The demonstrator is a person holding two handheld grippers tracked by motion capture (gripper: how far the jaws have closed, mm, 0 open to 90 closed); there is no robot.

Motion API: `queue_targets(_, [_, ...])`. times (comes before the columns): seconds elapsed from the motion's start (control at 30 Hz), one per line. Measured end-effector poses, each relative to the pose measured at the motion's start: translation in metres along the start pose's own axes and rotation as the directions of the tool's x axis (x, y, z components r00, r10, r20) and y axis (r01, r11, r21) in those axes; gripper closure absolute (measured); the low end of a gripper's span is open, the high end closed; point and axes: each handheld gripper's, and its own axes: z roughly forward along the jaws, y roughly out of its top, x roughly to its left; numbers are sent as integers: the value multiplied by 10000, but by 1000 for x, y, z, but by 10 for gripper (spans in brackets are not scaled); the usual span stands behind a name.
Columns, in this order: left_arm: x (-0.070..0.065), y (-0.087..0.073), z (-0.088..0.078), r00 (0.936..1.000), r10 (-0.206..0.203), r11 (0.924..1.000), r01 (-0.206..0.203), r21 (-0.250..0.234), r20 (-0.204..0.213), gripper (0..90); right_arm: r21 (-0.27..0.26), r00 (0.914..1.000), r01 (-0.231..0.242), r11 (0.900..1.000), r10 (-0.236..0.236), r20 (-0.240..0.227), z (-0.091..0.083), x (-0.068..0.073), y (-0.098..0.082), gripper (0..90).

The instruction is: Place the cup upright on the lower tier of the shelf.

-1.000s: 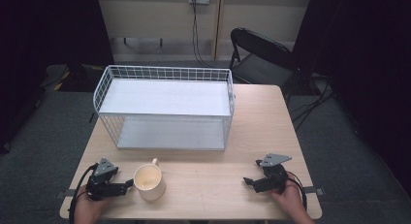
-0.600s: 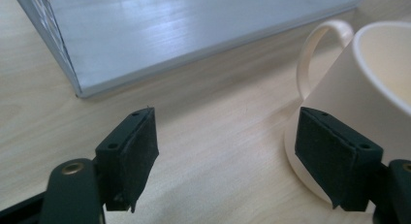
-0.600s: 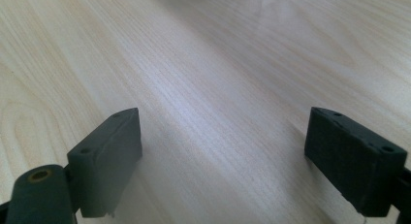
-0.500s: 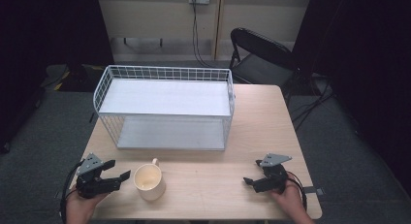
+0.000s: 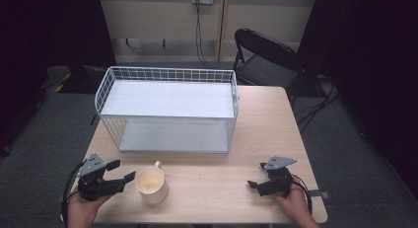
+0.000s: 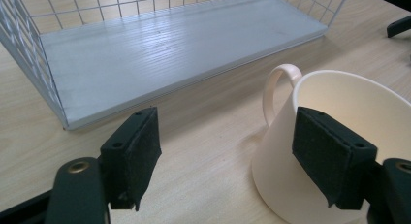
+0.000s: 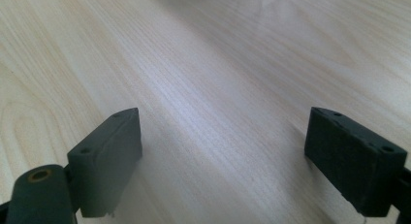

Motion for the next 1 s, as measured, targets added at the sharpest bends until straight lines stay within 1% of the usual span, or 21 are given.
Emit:
queue_targets(0.03, [-1,1,-1,10000,83,10000,-83,-10,-34,254,0,10000,-2,10000,2,0,0,0,0,127])
queue_targets(0.17, [-2,5,-4,9999,156,9998,-156,-100,15,254,-1,10000,0,10000,0,0,0,0,0,127])
queue_targets(0.23, [-3,5,-4,9999,129,9998,-129,-145,12,254,-2,10000,4,10000,-4,0,0,0,0,127])
queue_targets(0.27, [-3,8,-6,9999,74,9997,-73,-232,72,255,-1,10000,0,10000,0,-1,0,0,0,127])
queue_targets(0.33, [-3,9,-7,9999,106,9996,-103,-254,107,257,-2,10000,0,10000,0,-1,0,0,0,127])
queue_targets(0.37, [-5,10,-8,9997,20,9996,-13,-266,255,265,-2,10000,-1,10000,1,0,0,0,0,127])
queue_targets(0.43, [-5,10,-8,9996,7,9997,1,-260,298,272,-1,10000,-1,10000,1,-1,0,0,0,127])
queue_targets(0.53, [-8,12,-7,9989,-46,9996,60,-282,469,282,0,10000,1,10000,-1,-1,0,0,0,127])
queue_targets(0.73, [-13,13,-2,9967,-64,9995,89,-312,806,310,-2,10000,-2,10000,2,0,0,0,0,127])
queue_targets(0.83, [-15,11,2,9953,-92,9994,124,-321,969,341,-2,10000,2,10000,-2,0,0,0,0,127])
queue_targets(0.93, [-19,9,8,9955,60,9997,-38,-231,942,383,-2,10000,-2,10000,2,-1,0,0,0,127])
queue_targets(1.0, [-21,9,13,9955,17,9999,-3,-145,949,413,-1,10000,1,10000,-1,0,0,0,0,127])
